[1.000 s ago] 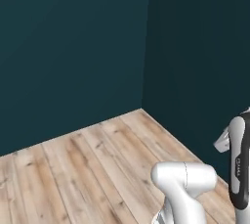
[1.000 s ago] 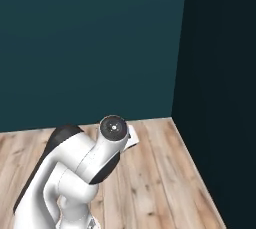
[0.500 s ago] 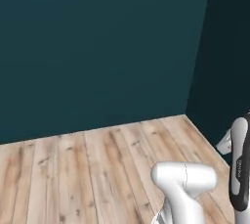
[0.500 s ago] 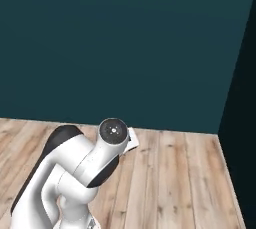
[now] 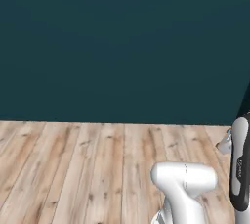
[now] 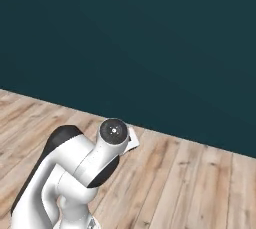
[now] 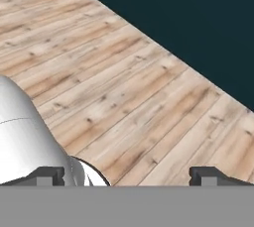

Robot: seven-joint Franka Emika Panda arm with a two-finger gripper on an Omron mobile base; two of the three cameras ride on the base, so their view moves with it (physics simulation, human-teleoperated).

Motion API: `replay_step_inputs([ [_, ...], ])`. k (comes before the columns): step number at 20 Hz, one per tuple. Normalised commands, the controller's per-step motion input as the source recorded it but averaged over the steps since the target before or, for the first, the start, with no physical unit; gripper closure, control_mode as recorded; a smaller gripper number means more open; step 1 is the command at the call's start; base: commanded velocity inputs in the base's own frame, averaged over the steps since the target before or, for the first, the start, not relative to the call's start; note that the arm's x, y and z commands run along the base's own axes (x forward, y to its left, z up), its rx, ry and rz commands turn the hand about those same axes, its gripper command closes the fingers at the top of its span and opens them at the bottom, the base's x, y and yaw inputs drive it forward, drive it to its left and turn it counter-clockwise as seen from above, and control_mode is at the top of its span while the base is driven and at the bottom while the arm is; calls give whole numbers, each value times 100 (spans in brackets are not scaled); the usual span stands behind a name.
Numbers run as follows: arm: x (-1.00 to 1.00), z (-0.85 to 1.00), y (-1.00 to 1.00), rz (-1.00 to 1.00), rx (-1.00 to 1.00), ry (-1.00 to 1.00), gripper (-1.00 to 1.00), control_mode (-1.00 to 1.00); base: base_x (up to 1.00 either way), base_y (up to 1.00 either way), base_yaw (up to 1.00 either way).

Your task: Four empty soda cans are scattered around the kitchen. Gather all the cans and cluster them next to the stove for recycling.

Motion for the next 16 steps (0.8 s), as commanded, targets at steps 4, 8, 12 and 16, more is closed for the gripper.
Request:
replay_step_inputs([
  [4,0,0,0,0,0,0,-100,100,0,0,50],
  [8,0,0,0,0,0,0,-100,100,0,0,50],
  [12,0,0,0,0,0,0,-100,100,0,0,50],
  [16,0,0,0,0,0,0,-100,100,0,0,50],
])
